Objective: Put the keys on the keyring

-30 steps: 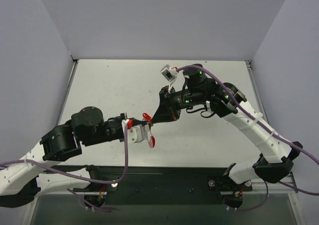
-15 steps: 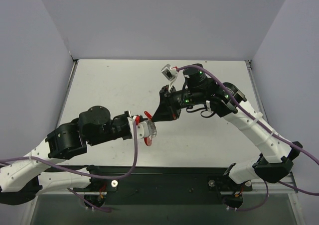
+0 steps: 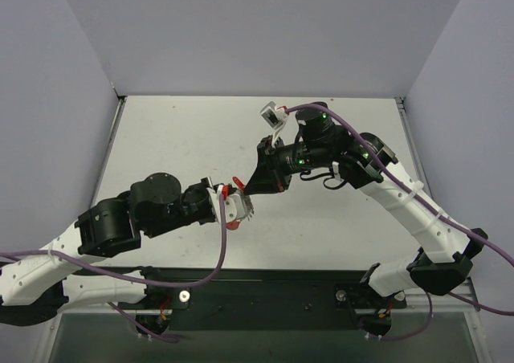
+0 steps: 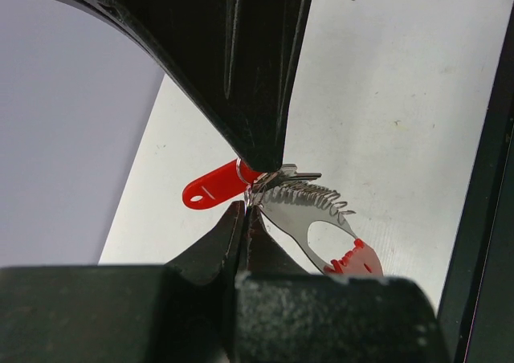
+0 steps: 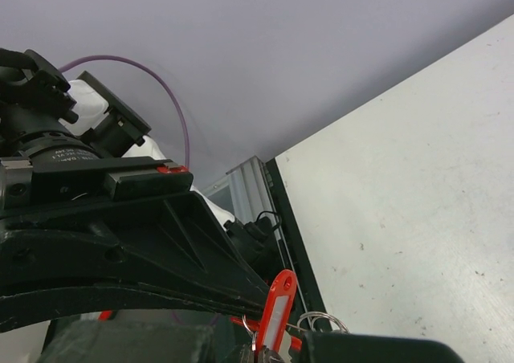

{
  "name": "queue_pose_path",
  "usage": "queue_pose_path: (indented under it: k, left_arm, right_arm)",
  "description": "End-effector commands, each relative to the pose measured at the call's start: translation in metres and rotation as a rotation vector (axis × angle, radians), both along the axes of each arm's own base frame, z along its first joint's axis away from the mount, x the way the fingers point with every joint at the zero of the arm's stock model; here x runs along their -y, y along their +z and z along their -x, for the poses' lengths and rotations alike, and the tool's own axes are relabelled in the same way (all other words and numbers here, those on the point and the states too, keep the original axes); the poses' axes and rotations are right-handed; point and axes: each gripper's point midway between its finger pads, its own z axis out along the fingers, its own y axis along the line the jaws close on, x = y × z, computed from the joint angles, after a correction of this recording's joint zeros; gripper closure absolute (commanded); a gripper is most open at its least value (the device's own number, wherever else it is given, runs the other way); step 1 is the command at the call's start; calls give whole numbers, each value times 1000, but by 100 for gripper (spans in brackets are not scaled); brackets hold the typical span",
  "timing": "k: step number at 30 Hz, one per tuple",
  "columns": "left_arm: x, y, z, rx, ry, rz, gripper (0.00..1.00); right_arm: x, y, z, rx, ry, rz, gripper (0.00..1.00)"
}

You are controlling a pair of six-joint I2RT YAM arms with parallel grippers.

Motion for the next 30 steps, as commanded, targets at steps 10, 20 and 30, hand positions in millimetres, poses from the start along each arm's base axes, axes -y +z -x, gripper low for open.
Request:
queue_pose_path:
  k: [10, 20, 30]
  left_arm:
    - [-13, 27, -19, 84, 181, -13, 100]
    - [0, 20, -17, 124, 220, -83, 100]
    - [7, 20, -24, 133, 312, -57, 100]
  right_arm:
    - [0, 21, 22, -39, 71, -58, 100]
    - [-3, 34, 20, -56, 45, -77, 100]
    - [-5, 46, 19, -110, -7, -92, 100]
